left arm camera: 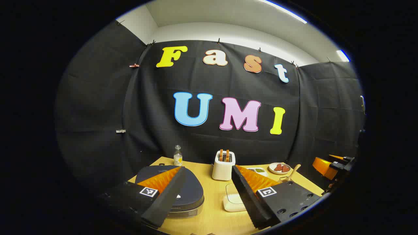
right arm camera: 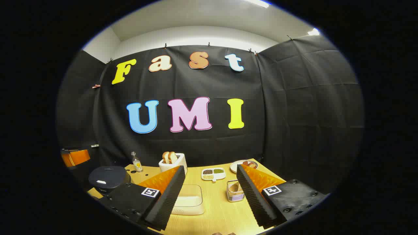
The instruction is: Close the left gripper, press the button to open the rice cooker; take a wooden spoon from the chopstick holder with the right hand, scoop a spoonful of rice and pour it into the rice cooker, then put the wooden spoon back into the chopstick holder.
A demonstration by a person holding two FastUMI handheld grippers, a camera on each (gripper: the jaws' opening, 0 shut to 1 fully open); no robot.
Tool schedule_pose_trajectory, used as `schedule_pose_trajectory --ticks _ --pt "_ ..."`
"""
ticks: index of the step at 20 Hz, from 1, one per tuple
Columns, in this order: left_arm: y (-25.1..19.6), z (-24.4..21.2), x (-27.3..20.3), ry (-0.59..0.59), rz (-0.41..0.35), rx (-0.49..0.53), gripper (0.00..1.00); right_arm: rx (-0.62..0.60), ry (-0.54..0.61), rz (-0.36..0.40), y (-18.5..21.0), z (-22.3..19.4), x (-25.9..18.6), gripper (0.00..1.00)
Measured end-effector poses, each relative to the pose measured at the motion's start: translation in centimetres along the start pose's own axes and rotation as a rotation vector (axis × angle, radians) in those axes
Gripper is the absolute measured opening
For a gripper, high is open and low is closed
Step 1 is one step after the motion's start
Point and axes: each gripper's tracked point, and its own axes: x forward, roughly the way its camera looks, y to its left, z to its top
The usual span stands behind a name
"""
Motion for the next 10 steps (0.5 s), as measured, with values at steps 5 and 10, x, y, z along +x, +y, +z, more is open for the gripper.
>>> schedule_pose_trajectory --ticks 5,10 --pt "-0.4 -1.3 -0.8 0.019 -0.008 0.0 0.95 0.004 0.012 -0.002 -0.6 0.1 -1.4 0.99" --pt "0.2 -1.8 -1.8 0.034 0.009 -0.029 0.95 -0.003 0.017 -0.009 -1.0 -0.1 -2.3 0.99"
